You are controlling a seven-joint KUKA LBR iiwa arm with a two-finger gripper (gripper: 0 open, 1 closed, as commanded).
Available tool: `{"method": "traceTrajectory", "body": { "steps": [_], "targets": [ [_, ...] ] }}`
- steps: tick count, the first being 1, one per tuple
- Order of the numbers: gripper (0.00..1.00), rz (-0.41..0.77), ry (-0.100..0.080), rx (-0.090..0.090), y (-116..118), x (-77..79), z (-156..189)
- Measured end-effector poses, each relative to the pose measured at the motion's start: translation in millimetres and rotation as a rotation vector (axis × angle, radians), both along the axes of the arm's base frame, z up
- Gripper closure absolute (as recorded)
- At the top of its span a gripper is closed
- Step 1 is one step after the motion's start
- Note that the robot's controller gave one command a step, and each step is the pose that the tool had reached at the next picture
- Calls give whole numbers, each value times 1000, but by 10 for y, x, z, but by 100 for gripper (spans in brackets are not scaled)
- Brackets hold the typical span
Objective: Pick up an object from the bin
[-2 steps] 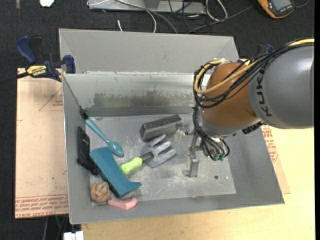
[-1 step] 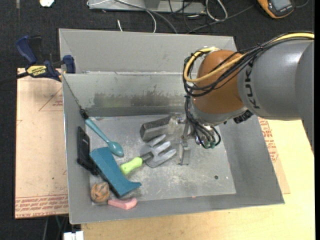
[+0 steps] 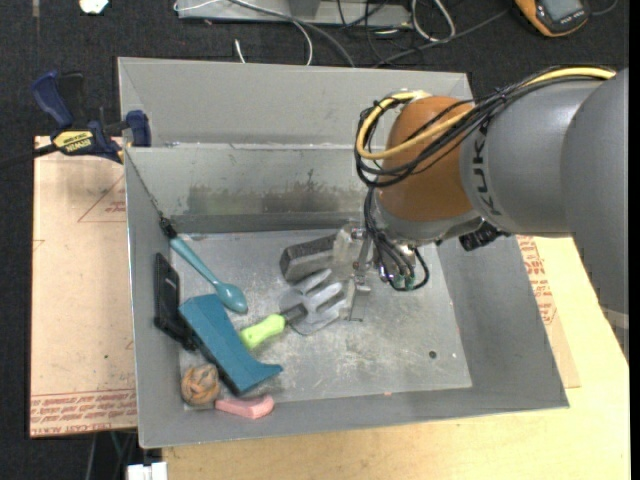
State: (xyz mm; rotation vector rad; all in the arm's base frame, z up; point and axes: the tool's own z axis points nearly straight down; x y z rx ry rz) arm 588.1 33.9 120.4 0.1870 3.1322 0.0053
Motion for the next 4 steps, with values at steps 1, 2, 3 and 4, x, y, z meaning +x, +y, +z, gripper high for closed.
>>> {"method": "traceTrajectory", "body": {
  "steps": [1,2,3,4],
  "targets": [
    [0,225,-2,-2,186,240,88],
    [0,456,7,-1,395,-51,706],
    [0,413,-10,-2,361,133,372],
    [0,399,0,1,338,270,230]
  ]
}}
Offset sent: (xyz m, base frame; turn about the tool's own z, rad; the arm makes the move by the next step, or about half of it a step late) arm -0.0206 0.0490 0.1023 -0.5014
